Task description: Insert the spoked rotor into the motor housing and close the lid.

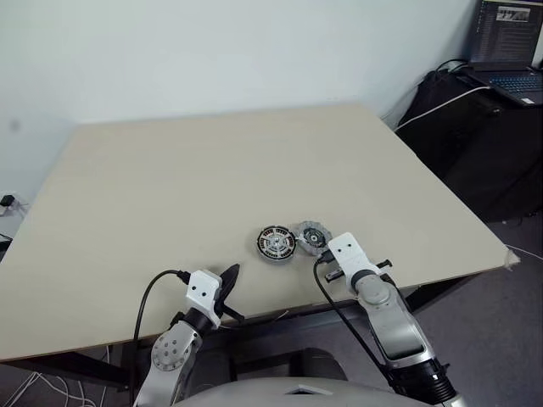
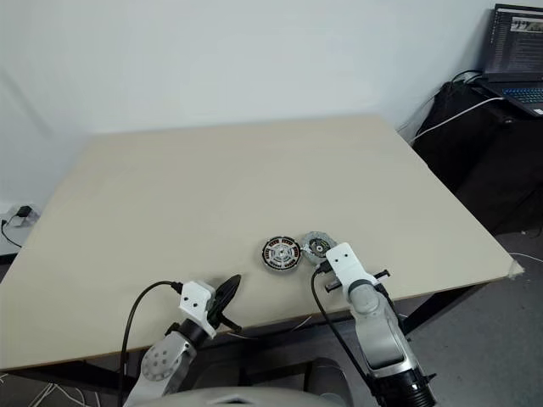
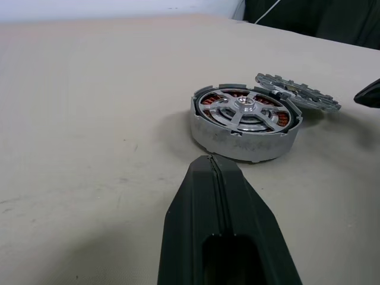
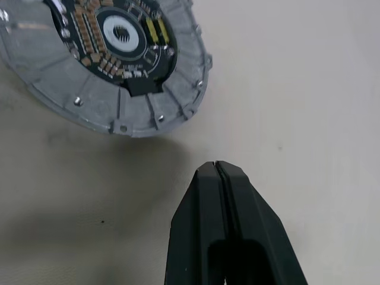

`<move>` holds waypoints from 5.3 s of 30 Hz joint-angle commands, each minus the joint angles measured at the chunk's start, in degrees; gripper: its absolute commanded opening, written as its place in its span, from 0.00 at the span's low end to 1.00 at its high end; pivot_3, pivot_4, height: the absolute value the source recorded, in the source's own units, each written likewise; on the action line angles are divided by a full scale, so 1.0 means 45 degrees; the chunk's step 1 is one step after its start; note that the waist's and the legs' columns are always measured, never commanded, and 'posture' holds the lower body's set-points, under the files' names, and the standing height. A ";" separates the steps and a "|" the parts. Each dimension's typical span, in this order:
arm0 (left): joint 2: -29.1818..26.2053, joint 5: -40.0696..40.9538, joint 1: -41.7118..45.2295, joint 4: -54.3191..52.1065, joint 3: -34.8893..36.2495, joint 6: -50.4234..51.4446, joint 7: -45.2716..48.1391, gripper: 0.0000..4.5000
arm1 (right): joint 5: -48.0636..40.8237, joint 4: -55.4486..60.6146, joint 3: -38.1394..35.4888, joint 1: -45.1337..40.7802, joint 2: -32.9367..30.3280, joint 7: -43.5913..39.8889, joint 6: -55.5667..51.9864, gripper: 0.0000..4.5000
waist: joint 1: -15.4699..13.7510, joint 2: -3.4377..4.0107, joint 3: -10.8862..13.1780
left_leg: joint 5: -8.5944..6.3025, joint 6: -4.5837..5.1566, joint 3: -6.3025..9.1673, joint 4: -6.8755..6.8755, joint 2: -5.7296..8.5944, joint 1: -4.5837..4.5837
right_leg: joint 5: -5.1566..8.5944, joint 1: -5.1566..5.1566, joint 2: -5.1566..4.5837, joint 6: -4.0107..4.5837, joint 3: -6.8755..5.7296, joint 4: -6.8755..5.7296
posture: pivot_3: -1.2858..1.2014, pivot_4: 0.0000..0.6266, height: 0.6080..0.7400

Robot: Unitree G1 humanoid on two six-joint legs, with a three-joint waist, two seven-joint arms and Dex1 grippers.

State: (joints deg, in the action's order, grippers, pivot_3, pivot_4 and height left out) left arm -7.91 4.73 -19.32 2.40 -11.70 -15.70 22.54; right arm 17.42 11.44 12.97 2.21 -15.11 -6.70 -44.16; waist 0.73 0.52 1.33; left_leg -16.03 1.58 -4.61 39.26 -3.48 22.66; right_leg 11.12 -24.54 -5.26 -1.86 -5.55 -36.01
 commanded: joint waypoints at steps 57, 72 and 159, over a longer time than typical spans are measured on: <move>-0.0146 -0.0023 -0.0021 -0.1311 -0.0126 0.0735 -0.0149 0.00 | -0.3549 -0.1433 -0.3157 -0.2282 0.1946 -0.0372 -0.0560 0.00 | 0.0015 0.0035 -0.0011 | 0.0001 0.0002 0.0000 -0.0010 0.0001 0.0004 | 0.0001 -0.0006 0.0006 0.0002 0.0003 0.0001 | 0.52 0.00 1.00; -0.0064 0.0013 0.0211 -0.0021 -0.0045 -0.0141 0.0023 0.00 | -0.7033 -0.0526 -0.5683 -0.2172 0.2895 -0.0846 -0.1258 0.00 | 0.0061 0.0057 -0.0008 | 0.0001 0.0002 -0.0001 -0.0015 0.0001 0.0006 | 0.0002 -0.0008 0.0006 0.0004 0.0006 0.0002 | 0.52 0.00 1.00; -0.0269 -0.0029 0.0035 -0.1618 -0.0084 0.1057 -0.0042 0.00 | -0.6154 -0.0765 -0.2910 0.0528 0.2007 -0.1314 0.3826 0.00 | 0.0099 0.0110 0.0087 | -0.0019 -0.0028 0.0003 -0.0040 -0.0001 0.0014 | 0.0009 -0.0022 -0.0002 0.0008 0.0003 0.0024 | 0.52 0.00 1.00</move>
State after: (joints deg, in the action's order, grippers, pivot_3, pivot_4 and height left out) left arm -9.16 4.58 -19.64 -4.66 -12.25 -9.39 22.42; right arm -13.18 7.65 -2.00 4.72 -5.22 -12.60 -31.45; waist 1.17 1.01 1.72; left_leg -16.11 1.46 -4.60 39.08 -3.48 22.72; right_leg 11.17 -24.63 -5.28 -1.82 -5.54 -35.90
